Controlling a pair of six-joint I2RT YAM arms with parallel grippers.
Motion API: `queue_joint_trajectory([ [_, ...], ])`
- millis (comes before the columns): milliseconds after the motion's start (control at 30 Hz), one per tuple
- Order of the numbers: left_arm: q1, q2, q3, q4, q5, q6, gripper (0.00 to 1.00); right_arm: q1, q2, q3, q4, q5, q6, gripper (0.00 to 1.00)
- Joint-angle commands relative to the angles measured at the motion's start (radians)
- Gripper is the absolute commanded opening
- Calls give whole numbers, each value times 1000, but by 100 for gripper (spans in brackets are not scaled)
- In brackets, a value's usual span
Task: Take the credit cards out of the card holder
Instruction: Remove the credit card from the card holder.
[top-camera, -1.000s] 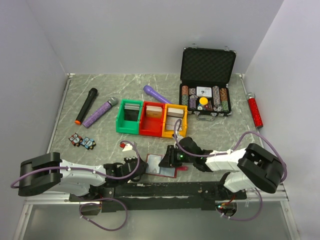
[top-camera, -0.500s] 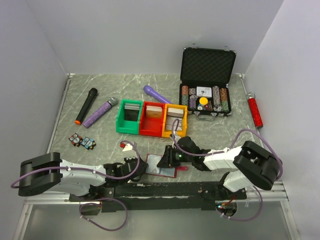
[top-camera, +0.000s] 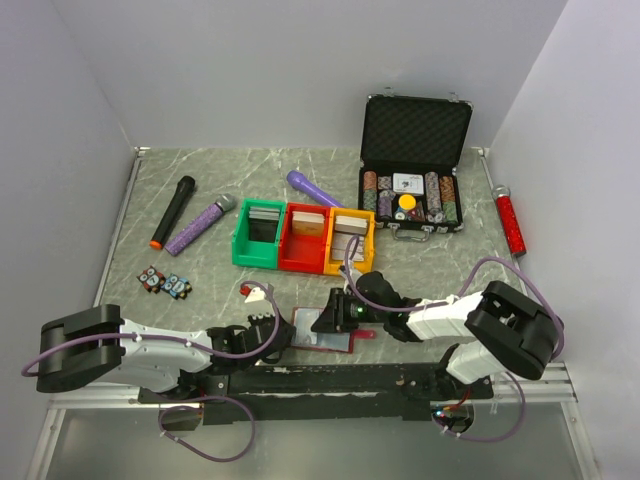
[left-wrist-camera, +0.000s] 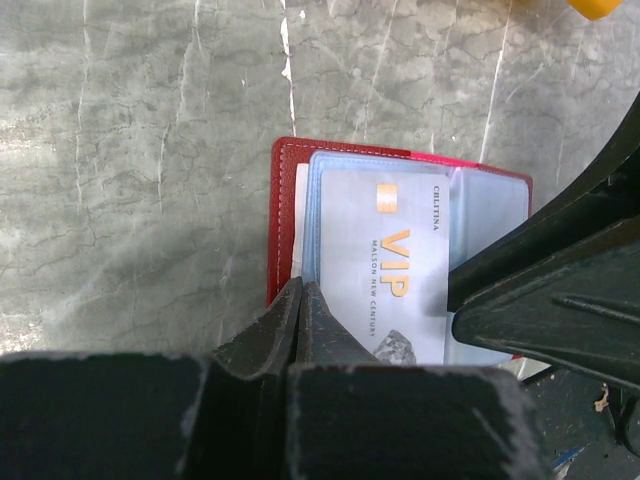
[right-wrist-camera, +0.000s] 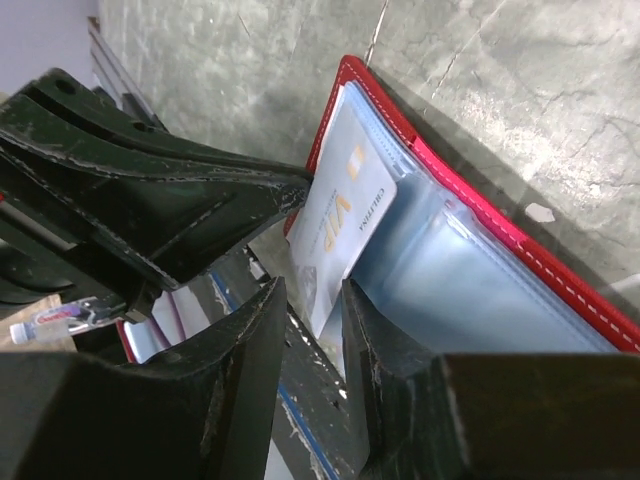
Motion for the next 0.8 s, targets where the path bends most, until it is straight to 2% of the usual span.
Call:
queue_joint_trajectory([
  [0,9,28,-17,-92,5,25,1,-8,18,-5,148,-29,30,36],
  [433,9,61,-2,-54,25,60,1,-11,83,13,202,-73,51,39],
  [767,9,103,21,-15,42,98,1,-26,120,-15,306,-101,107,41],
])
